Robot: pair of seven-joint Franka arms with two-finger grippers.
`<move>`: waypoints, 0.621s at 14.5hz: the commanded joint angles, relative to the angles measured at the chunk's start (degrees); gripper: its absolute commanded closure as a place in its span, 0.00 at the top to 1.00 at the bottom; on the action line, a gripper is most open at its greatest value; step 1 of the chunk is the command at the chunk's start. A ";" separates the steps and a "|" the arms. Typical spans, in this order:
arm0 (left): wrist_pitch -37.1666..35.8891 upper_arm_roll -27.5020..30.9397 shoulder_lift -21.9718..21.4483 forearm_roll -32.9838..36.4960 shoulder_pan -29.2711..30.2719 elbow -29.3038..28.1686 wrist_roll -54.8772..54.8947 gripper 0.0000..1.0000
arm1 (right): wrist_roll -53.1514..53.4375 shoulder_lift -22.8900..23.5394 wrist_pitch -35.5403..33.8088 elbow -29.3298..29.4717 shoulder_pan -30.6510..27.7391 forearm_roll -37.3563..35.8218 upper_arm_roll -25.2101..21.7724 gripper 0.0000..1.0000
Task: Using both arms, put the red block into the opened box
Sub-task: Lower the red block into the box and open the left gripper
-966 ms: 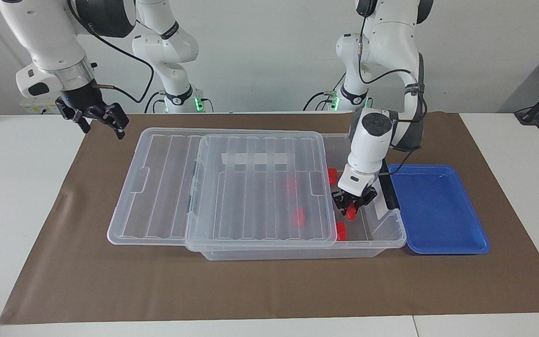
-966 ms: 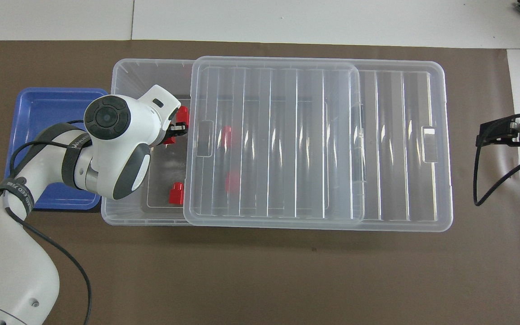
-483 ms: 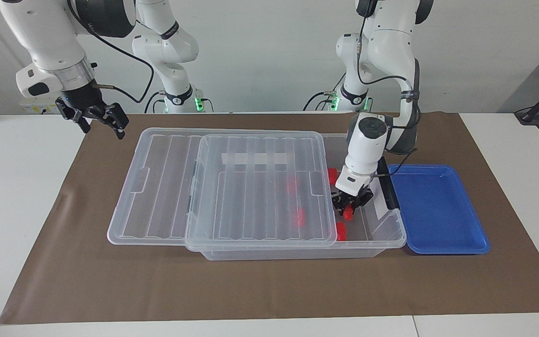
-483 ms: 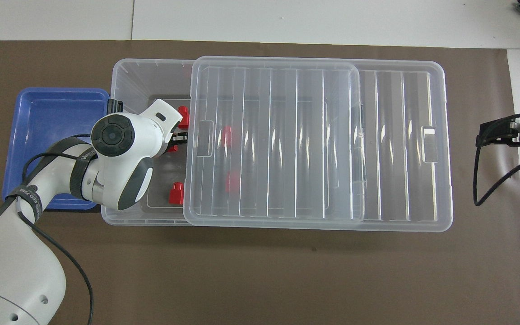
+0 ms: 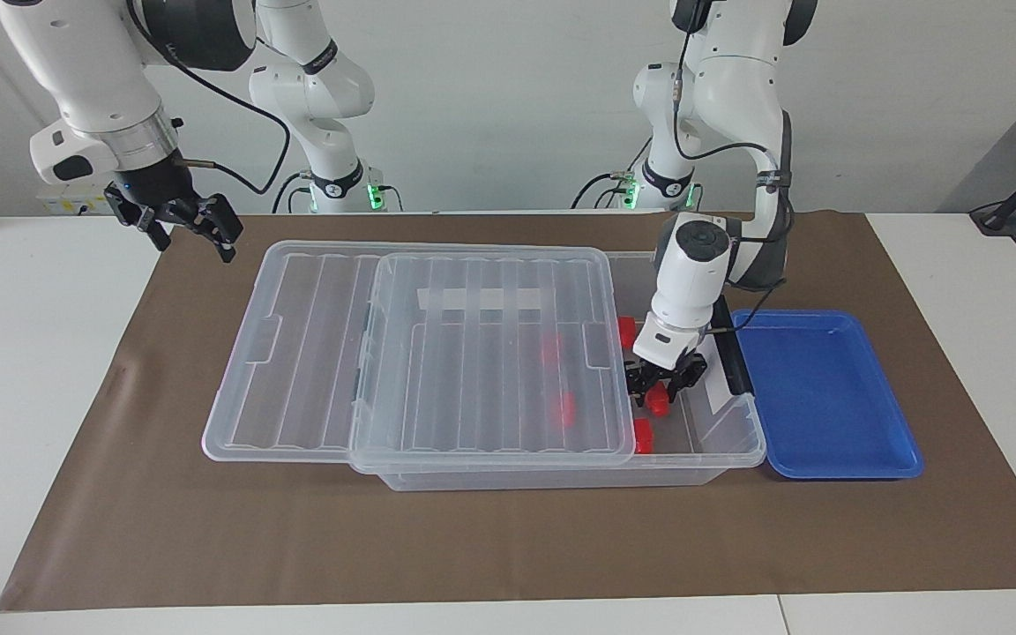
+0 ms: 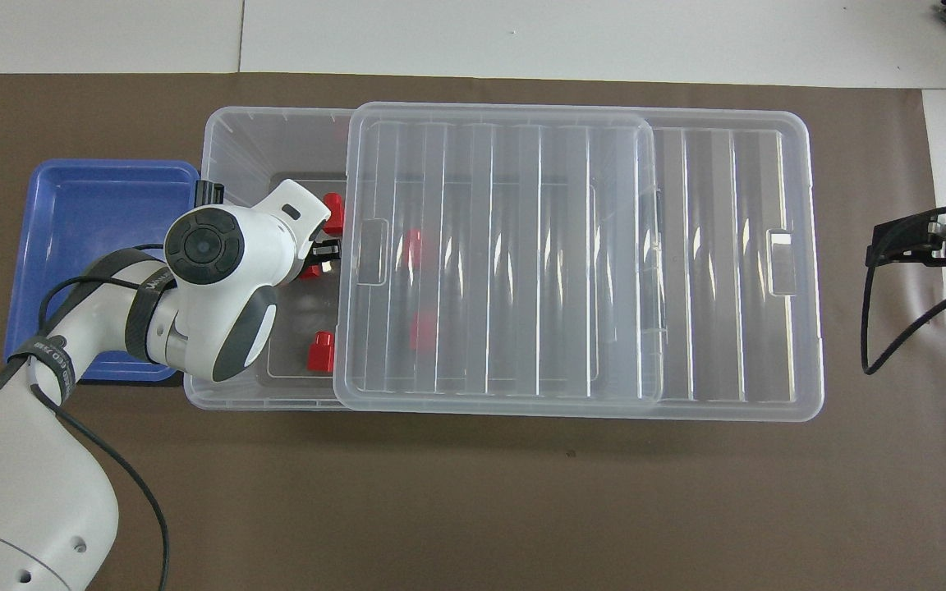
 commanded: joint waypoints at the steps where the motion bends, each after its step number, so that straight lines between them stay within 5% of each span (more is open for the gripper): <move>1: 0.18 0.39 -0.02 1.11 0.07 0.64 -0.29 0.75 | -1.58 -0.13 -0.40 -0.21 -0.78 1.28 0.02 1.00; 9: -15.29 0.39 -2.30 1.11 -0.90 8.29 -3.18 0.75 | -1.58 -0.31 -0.40 -0.38 -0.78 1.28 0.01 1.00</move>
